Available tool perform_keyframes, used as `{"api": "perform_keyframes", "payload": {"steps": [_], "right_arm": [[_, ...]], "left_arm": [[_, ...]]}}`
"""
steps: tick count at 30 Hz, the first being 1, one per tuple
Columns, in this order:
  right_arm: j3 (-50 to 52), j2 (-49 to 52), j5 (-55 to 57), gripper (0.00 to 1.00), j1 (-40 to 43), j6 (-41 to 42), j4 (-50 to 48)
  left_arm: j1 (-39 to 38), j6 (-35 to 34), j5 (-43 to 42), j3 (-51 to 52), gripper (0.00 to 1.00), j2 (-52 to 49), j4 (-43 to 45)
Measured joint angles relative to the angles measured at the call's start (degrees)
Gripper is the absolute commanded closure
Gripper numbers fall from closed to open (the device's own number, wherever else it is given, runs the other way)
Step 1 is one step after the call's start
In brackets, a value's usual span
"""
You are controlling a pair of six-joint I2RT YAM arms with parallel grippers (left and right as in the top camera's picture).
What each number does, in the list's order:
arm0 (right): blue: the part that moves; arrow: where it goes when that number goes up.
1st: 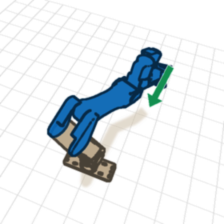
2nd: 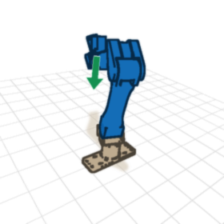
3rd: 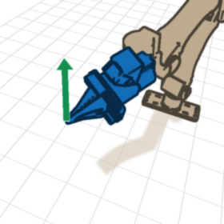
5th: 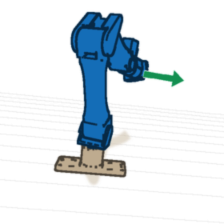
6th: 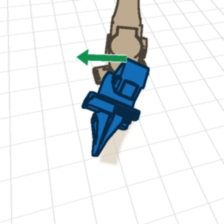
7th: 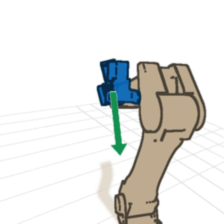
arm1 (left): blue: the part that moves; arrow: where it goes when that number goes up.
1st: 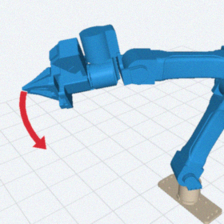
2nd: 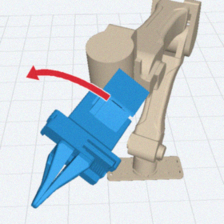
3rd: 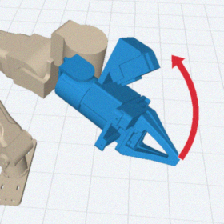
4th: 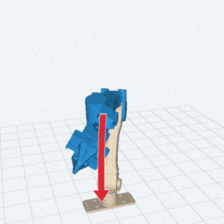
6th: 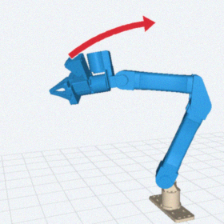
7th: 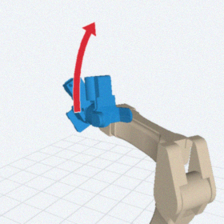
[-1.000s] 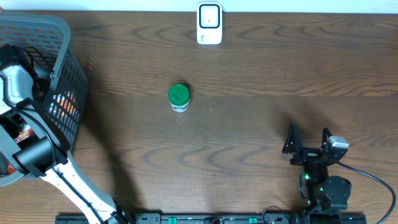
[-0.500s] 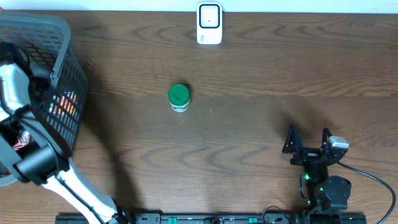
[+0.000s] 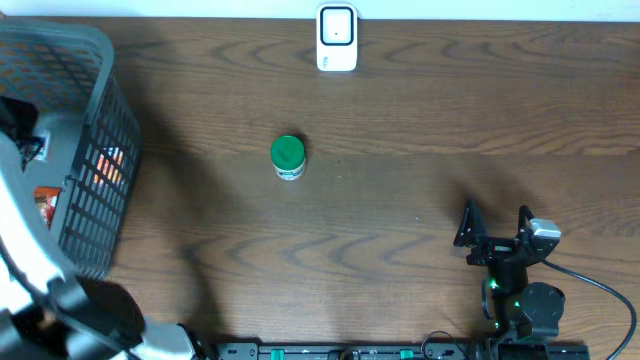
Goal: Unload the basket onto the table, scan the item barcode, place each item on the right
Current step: 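Reach into the basket and grasp the white Panadol box, then hold the Panadol box under the scanner, then place it on table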
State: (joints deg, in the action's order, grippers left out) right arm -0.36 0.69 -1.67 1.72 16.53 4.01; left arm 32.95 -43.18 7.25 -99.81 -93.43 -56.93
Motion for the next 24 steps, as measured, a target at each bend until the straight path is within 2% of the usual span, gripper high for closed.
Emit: {"api": "perform_keyframes", "payload": {"steps": [7, 15, 20, 24], "right_arm": [[0.00, 0.00, -0.02, 0.01, 0.02, 0.00, 0.02], [0.00, 0.00, 0.00, 0.01, 0.02, 0.00, 0.02], [0.00, -0.02, -0.02, 0.01, 0.02, 0.00, 0.02], [0.00, 0.00, 0.00, 0.01, 0.02, 0.00, 0.00]], "left_arm": [[0.02, 0.15, -5.73, 0.00, 0.47, 13.66, -1.16], [-1.07, -0.70, -24.44, 0.00, 0.47, 24.35, -1.07], [-6.97, -1.60, -34.23, 0.00, 0.47, 25.44, -1.16], [-14.73, -2.47, -37.92, 0.00, 0.47, 24.79, -1.20]]}}
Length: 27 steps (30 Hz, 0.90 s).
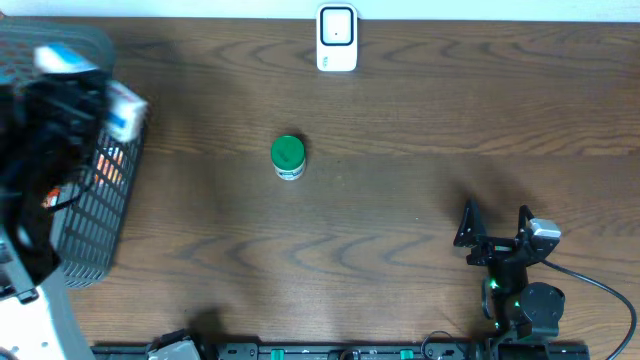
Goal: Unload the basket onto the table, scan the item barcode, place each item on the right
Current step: 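Hold the Panadol box under the scanner, then place it on table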
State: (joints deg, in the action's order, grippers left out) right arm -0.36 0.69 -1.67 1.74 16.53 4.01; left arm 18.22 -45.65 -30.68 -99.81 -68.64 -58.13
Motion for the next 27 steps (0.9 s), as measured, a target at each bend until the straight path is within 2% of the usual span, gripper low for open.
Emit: {"api": "perform_keyframes", "payload": {"steps": [8, 15, 23, 27], "right_arm": [[0.00, 0.00, -0.02, 0.01, 0.00, 0.00, 0.00], [0.00, 0.00, 0.00, 0.01, 0.00, 0.00, 0.02], [0.00, 0.00, 0.00, 0.01, 0.00, 0.00, 0.00], [0.00, 0.00, 0.00, 0.01, 0.00, 0.00, 0.02]], "left_arm": [[-19.04, -2.36, -2.49, 0.00, 0.47, -5.20, 3.04], [-33.46, -2.60, -1.49, 0.17, 0.47, -15.56, 3.17], [-45.44, -2.56, 0.09, 0.39, 0.46, -28.79, 7.15], [-50.23, -2.08, 3.74, 0.39, 0.44, -34.82, 7.34]]}}
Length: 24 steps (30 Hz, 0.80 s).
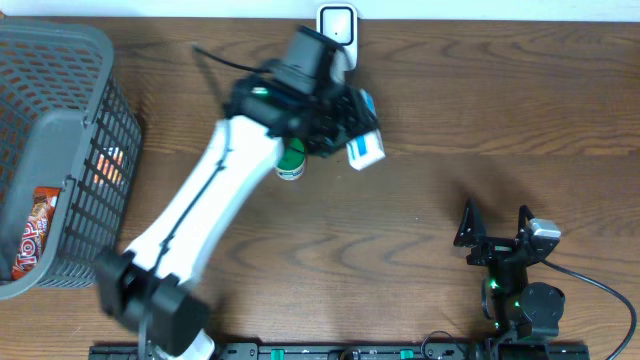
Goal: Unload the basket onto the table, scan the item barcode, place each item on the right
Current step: 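Hold the Panadol box under the scanner, then place it on table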
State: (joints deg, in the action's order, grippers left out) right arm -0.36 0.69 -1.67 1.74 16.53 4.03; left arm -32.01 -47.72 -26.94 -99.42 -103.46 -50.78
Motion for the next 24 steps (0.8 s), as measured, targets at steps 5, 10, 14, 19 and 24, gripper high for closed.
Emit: {"api": "perform_keyframes", "payload": {"steps": [5, 10, 14, 19, 24], "right_arm": [[0.00, 0.00, 0.00, 0.01, 0.00, 0.00, 0.00], [0.00, 0.00, -0.02, 0.01, 0.00, 0.00, -0.02], [0.00, 0.00, 0.00, 0.01, 0.00, 0.00, -0.02], [0.00, -0.02, 0.00, 0.01, 0.00, 0.00, -0.02], [0.00, 0.00, 0.00, 0.01, 0.00, 0.02, -0.02]], "left_arm": [[-3.96, 0.20, 5.07, 0.00, 0.43, -7.93, -0.02], [-6.56, 0.24, 12.41, 0.00, 0.44, -15.87, 0.20], [-7.48, 0.59, 16.37, 0.07, 0.44, -20.20, 0.72], [-8.04, 0.83, 18.16, 0.02, 0.44, -20.31, 1.36], [-8.17, 1.01, 18.82, -0.04, 0.43, -20.33, 1.86]]}}
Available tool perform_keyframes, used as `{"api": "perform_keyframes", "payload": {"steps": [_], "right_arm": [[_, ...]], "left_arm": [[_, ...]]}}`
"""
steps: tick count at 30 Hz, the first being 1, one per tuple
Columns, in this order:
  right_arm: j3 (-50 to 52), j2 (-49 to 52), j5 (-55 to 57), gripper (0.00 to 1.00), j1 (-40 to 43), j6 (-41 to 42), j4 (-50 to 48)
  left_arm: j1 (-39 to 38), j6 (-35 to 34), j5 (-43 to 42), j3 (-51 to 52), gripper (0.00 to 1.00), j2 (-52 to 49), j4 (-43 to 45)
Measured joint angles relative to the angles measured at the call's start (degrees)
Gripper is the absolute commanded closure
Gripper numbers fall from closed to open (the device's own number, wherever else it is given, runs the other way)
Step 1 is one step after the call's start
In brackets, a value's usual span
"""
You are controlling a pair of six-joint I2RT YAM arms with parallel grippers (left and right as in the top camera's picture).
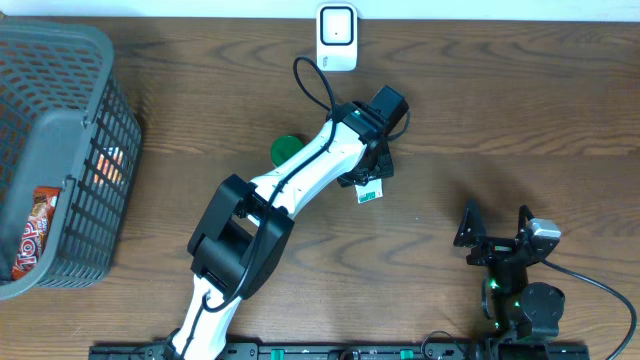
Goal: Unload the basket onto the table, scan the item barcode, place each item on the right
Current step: 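Hold the Panadol box under the scanner, then place it on table, then return the left gripper to the basket and grasp the red Tora bar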
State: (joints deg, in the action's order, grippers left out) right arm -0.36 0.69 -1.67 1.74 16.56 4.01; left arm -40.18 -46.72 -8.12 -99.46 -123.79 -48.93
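My left arm reaches from the front edge to mid-table. Its gripper (372, 172) is shut on a small white packet (368, 193) with a green mark, held low over the wood. Most of the packet is hidden under the wrist. The white barcode scanner (337, 38) stands at the table's back edge, well behind the gripper. My right gripper (495, 225) rests open at the front right with nothing between its fingers.
A green-capped jar (283, 150) stands just left of the left arm, partly covered by it. A grey wire basket (60, 150) at the far left holds snack packets (28, 235). A black cable loops off the left wrist.
The left gripper with the packet has shifted slightly right and toward the front. The wrist has turned, so the packet now shows a white face with a green mark instead of its blue end.
The left arm was down in the basket at the far left. Then it held a white and blue packet above the basket's rim. Later it held the packet mid-table in front of the scanner, and now a little further right. The right arm stayed still throughout.
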Motion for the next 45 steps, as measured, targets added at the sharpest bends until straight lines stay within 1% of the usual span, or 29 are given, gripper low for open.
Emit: {"api": "perform_keyframes", "payload": {"steps": [5, 6, 7, 12, 15, 26, 27, 29, 31, 33, 34, 35, 36, 39, 42, 45], "right_arm": [[0.00, -0.02, 0.00, 0.01, 0.00, 0.00, 0.00], [0.00, -0.02, -0.02, 0.01, 0.00, -0.02, 0.00], [0.00, -0.02, 0.00, 0.01, 0.00, -0.02, 0.02], [0.00, 0.00, 0.00, 0.01, 0.00, -0.02, 0.00], [0.00, 0.00, 0.00, 0.01, 0.00, -0.02, 0.00], [0.00, 0.00, 0.00, 0.01, 0.00, -0.02, 0.00], [0.00, 0.00, -0.02, 0.01, 0.00, -0.02, 0.02], [0.00, -0.02, -0.02, 0.01, 0.00, -0.02, 0.02], [0.00, -0.02, -0.02, 0.01, 0.00, 0.00, 0.02], [0.00, 0.00, -0.02, 0.01, 0.00, -0.02, 0.02], [0.00, 0.00, 0.00, 0.01, 0.00, -0.02, 0.00], [0.00, 0.00, -0.02, 0.01, 0.00, -0.02, 0.02], [0.00, 0.00, -0.02, 0.01, 0.00, -0.02, 0.00], [0.00, -0.02, -0.02, 0.01, 0.00, -0.02, 0.00], [0.00, 0.00, -0.02, 0.01, 0.00, -0.02, 0.00], [0.00, 0.00, 0.00, 0.01, 0.00, -0.02, 0.00]], "left_arm": [[0.07, 0.70, 0.83, 0.00, 0.29, 0.02, 0.24], [0.09, 1.11, 0.98, 0.00, 0.23, 0.02, 0.31], [0.20, 1.73, 1.05, -0.02, 0.20, 0.02, 0.33], [0.96, 3.48, 1.49, -0.11, 0.16, 0.61, 0.39], [1.66, 4.46, 1.99, -0.11, 0.14, 3.15, 0.63], [3.02, 8.87, 3.10, -0.24, 0.12, 26.75, 0.94], [3.10, 9.44, 3.87, -0.26, 0.09, 28.79, 0.28], [3.74, 10.82, 6.40, -0.26, 0.07, 33.14, -2.19], [5.55, 11.58, 10.60, -0.26, 0.04, 38.49, -5.73], [8.20, 12.07, 15.02, -0.26, 0.01, 43.25, -8.59], [11.19, 12.50, 18.47, -0.28, 0.00, 47.23, -10.36], [14.21, 12.59, 20.98, -0.33, 0.02, 50.31, -11.61], [17.31, 12.66, 23.50, -0.44, 0.02, 53.22, -12.72], [29.81, 12.98, 29.20, -1.14, 0.02, 60.54, -14.29], [41.99, 13.60, 32.02, -1.97, 0.02, 63.95, -14.78], [54.16, 13.81, 32.02, -2.14, 0.02, 63.21, -14.86]]}}
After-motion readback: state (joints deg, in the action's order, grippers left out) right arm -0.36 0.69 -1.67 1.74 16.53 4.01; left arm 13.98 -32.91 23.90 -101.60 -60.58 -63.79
